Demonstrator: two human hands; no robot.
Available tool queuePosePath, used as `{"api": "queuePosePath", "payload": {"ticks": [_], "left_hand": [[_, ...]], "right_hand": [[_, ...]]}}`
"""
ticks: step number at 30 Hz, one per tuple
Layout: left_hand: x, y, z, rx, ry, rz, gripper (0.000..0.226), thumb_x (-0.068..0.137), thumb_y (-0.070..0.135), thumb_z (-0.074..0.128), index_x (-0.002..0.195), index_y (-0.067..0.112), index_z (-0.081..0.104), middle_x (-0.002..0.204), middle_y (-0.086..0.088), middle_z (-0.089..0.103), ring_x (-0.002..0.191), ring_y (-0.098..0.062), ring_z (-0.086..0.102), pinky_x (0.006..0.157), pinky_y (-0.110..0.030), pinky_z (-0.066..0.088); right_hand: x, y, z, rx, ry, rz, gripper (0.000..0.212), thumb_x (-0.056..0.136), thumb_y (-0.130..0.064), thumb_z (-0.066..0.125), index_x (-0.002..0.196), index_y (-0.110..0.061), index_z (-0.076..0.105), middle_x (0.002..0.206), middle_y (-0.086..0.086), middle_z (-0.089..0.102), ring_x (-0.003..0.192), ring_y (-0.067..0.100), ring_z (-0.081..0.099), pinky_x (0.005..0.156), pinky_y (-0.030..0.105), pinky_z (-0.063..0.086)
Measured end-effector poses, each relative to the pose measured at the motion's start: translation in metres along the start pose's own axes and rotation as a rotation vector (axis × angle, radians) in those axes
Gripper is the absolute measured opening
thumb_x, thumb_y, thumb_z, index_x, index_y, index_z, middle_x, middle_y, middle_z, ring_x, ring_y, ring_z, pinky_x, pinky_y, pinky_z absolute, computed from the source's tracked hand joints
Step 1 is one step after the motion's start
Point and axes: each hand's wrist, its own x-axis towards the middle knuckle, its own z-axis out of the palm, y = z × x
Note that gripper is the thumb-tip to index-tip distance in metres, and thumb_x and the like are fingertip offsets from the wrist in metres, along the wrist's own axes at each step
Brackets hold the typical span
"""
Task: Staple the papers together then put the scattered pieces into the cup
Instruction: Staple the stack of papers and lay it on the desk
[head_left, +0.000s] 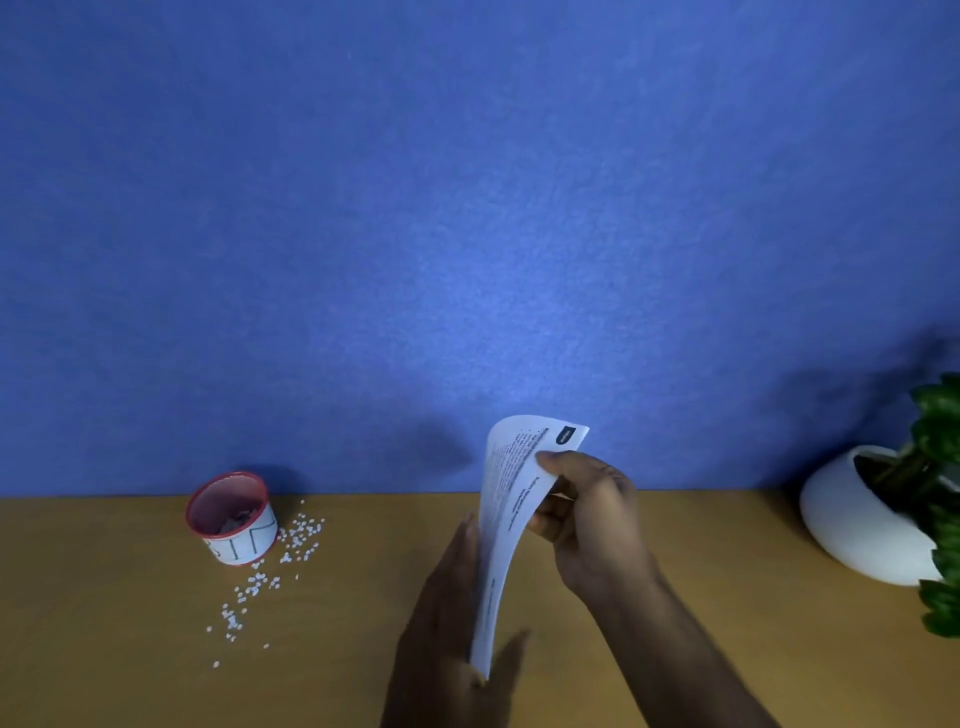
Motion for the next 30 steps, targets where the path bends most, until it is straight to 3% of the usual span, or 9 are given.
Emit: {"api": "queuePosePath", "payload": {"ticks": [2, 5, 11, 14, 18, 21, 24, 26, 30], "left_hand": [[0.002, -0.003, -0.006, -0.063, 0.080, -0.084, 0.063, 0.086, 0.029, 0.066, 0.146, 0.032, 0.047, 0.143, 0.020, 0.056, 0.128, -0.002, 0.057, 0.102, -0.010, 0.042], [0.011, -0.004, -0.013, -0.085, 0.177, -0.121, 0.037, 0.092, 0.019, 0.058, 0.126, 0.030, 0.068, 0.124, 0.022, 0.069, 0.111, 0.000, 0.067, 0.091, -0.008, 0.047], [0.030, 0.003, -0.030, -0.244, 0.195, -0.284, 0.023, 0.086, 0.037, 0.062, 0.101, 0.052, 0.071, 0.085, 0.023, 0.076, 0.076, 0.007, 0.069, 0.066, -0.008, 0.048], [0.038, 0.004, -0.038, -0.344, 0.185, -0.361, 0.035, 0.079, 0.026, 0.067, 0.087, 0.059, 0.072, 0.082, 0.026, 0.075, 0.079, 0.010, 0.068, 0.069, -0.006, 0.049], [0.043, 0.002, -0.048, -0.481, 0.190, -0.406, 0.039, 0.078, 0.018, 0.073, 0.092, 0.055, 0.074, 0.090, 0.022, 0.077, 0.088, 0.003, 0.072, 0.074, -0.011, 0.055], [0.043, -0.003, -0.051, -0.521, 0.145, -0.475, 0.053, 0.086, -0.010, 0.069, 0.082, 0.042, 0.079, 0.082, 0.016, 0.078, 0.079, -0.001, 0.073, 0.063, -0.011, 0.054], [0.045, -0.007, -0.052, -0.540, 0.134, -0.488, 0.032, 0.079, 0.003, 0.076, 0.086, 0.034, 0.080, 0.088, 0.010, 0.080, 0.083, -0.008, 0.075, 0.064, -0.015, 0.056], [0.045, -0.006, -0.052, -0.517, 0.112, -0.496, 0.032, 0.079, 0.005, 0.077, 0.086, 0.036, 0.079, 0.088, 0.010, 0.080, 0.084, -0.010, 0.075, 0.063, -0.016, 0.056], [0.045, -0.004, -0.053, -0.502, 0.082, -0.541, 0.030, 0.087, -0.009, 0.066, 0.086, 0.020, 0.073, 0.085, 0.011, 0.079, 0.081, -0.010, 0.075, 0.062, -0.017, 0.057]], "right_hand": [[-0.001, -0.001, 0.000, 0.005, -0.007, -0.002, 0.008, 0.086, -0.004, 0.061, 0.083, -0.001, 0.068, 0.075, 0.018, 0.061, 0.054, 0.024, 0.060, 0.049, 0.029, 0.051], [-0.003, -0.003, 0.002, 0.006, -0.015, -0.010, 0.013, 0.087, -0.008, 0.065, 0.075, -0.003, 0.062, 0.067, 0.013, 0.058, 0.051, 0.022, 0.060, 0.046, 0.028, 0.052], [-0.008, -0.012, -0.005, -0.080, -0.049, -0.128, 0.044, 0.075, -0.035, 0.075, 0.090, 0.006, 0.067, 0.072, 0.014, 0.067, 0.062, 0.025, 0.064, 0.051, 0.030, 0.053], [-0.008, -0.014, -0.017, -0.161, 0.026, -0.302, 0.034, 0.070, -0.028, 0.080, 0.088, -0.001, 0.069, 0.070, 0.011, 0.066, 0.056, 0.019, 0.058, 0.051, 0.030, 0.047], [0.000, -0.018, -0.032, -0.346, 0.147, -0.463, 0.022, 0.074, -0.018, 0.085, 0.089, -0.011, 0.070, 0.076, 0.008, 0.060, 0.069, 0.015, 0.054, 0.065, 0.023, 0.046], [0.003, -0.023, -0.035, -0.380, 0.096, -0.416, 0.031, 0.071, -0.019, 0.088, 0.097, -0.018, 0.072, 0.092, 0.003, 0.069, 0.083, 0.018, 0.064, 0.078, 0.033, 0.054], [-0.005, -0.028, -0.030, -0.327, -0.051, -0.328, 0.029, 0.076, -0.012, 0.083, 0.103, -0.010, 0.073, 0.101, 0.011, 0.076, 0.092, 0.032, 0.073, 0.081, 0.044, 0.061], [-0.010, -0.029, -0.028, -0.307, -0.071, -0.331, 0.022, 0.078, -0.007, 0.079, 0.100, -0.004, 0.074, 0.095, 0.013, 0.078, 0.089, 0.035, 0.074, 0.077, 0.041, 0.062], [-0.015, -0.031, -0.026, -0.342, -0.042, -0.359, 0.013, 0.081, -0.011, 0.077, 0.093, -0.005, 0.076, 0.089, 0.011, 0.079, 0.082, 0.031, 0.075, 0.071, 0.037, 0.063]]}}
